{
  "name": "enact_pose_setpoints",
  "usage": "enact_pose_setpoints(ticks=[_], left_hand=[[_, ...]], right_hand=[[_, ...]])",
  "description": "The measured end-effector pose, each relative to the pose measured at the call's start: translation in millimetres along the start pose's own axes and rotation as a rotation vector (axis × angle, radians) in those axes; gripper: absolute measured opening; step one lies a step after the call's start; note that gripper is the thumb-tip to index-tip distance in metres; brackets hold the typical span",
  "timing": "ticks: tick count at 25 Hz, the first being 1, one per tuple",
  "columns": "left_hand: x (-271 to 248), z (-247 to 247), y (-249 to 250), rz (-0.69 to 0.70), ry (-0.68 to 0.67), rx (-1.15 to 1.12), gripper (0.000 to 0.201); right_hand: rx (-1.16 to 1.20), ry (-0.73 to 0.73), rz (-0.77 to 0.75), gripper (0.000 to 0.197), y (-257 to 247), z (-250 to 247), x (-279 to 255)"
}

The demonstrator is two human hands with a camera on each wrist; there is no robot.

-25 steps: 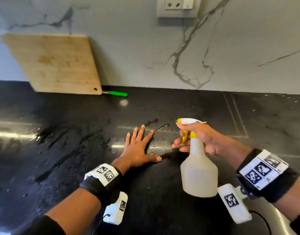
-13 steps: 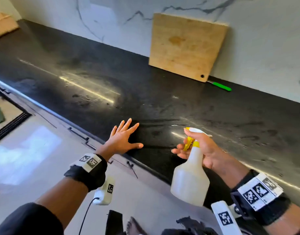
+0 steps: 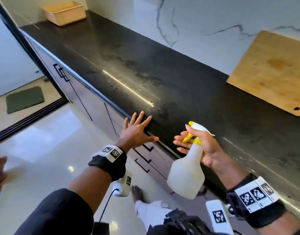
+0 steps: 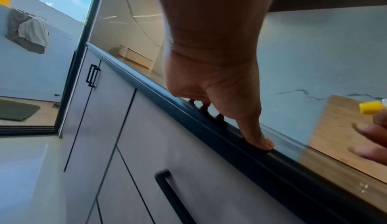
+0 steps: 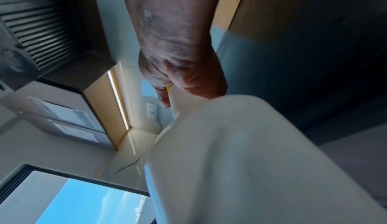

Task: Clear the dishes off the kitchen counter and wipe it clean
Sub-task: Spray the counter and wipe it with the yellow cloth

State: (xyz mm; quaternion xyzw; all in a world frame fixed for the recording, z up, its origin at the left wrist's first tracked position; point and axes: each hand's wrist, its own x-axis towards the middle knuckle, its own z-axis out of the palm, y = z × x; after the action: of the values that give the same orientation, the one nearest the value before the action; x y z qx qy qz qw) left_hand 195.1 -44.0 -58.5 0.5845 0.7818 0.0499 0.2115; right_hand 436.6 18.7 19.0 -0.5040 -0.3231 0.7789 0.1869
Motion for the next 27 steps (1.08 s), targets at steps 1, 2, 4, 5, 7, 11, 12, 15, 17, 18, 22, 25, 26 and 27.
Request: enact_pose_setpoints(ticks=[1, 2, 4, 5, 7, 11, 12, 15, 17, 18, 22, 25, 26, 27], left_hand=[[11.3, -12.3, -27.2, -0.003, 0.011, 0.003, 0.100], [22.4, -25.1, -57.3, -0.002, 0.023, 0.009, 0.098], [38.7, -48.7, -110.2, -0.011, 0.056, -0.006, 0.087], [48.0, -63.4, -139.3, -0.024, 0.056, -0.014, 0.081], [64.1, -94.7, -194.1, -0.066, 0.028, 0.000, 0.073], [102.6, -167.6, -294.3, -0.178, 0.072, -0.030, 0.069], [108.2, -182.3, -314.8, -0.179, 0.101, -0.048, 0.065], [133.1, -229.8, -400.2, -0.163, 0.241, -0.069, 0.049], [152.2, -256.9, -457.4, -0.131, 0.320, -0.084, 0.038], [162.2, -270.1, -486.2, -0.115, 0.344, -0.083, 0.034], [195.7, -325.6, -581.6, -0.063, 0.353, -0.099, 0.022], [232.7, -370.0, -646.3, -0.029, 0.374, -0.063, 0.017], [236.8, -375.4, -654.1, -0.027, 0.392, -0.067, 0.016], [248.5, -387.1, -668.1, -0.017, 0.406, -0.064, 0.017]], right_hand=[[-0.024, -0.032, -0.022, 0.027, -6.0, 24.5, 16.4], [-0.032, -0.063, -0.046, 0.026, -12.1, 51.1, 35.3], [-0.013, -0.115, -0.091, 0.022, -27.9, 103.2, 70.0], [0.005, -0.125, -0.089, 0.021, -38.4, 136.0, 91.2], [0.024, -0.154, -0.098, 0.019, -57.9, 206.2, 126.2], [-0.017, -0.189, -0.199, 0.018, -98.9, 344.4, 187.9], [-0.022, -0.184, -0.245, 0.018, -105.7, 371.9, 198.9], [-0.082, -0.171, -0.386, 0.022, -124.2, 463.0, 245.5], [-0.130, -0.159, -0.473, 0.021, -132.6, 521.1, 279.1], [-0.139, -0.139, -0.518, 0.020, -137.5, 552.2, 296.4], [-0.118, -0.036, -0.633, 0.014, -160.2, 662.9, 352.2], [-0.052, 0.068, -0.684, 0.014, -187.0, 734.7, 398.5], [-0.027, 0.076, -0.691, 0.015, -194.8, 744.4, 406.4], [0.000, 0.077, -0.702, 0.019, -209.1, 760.3, 420.2]])
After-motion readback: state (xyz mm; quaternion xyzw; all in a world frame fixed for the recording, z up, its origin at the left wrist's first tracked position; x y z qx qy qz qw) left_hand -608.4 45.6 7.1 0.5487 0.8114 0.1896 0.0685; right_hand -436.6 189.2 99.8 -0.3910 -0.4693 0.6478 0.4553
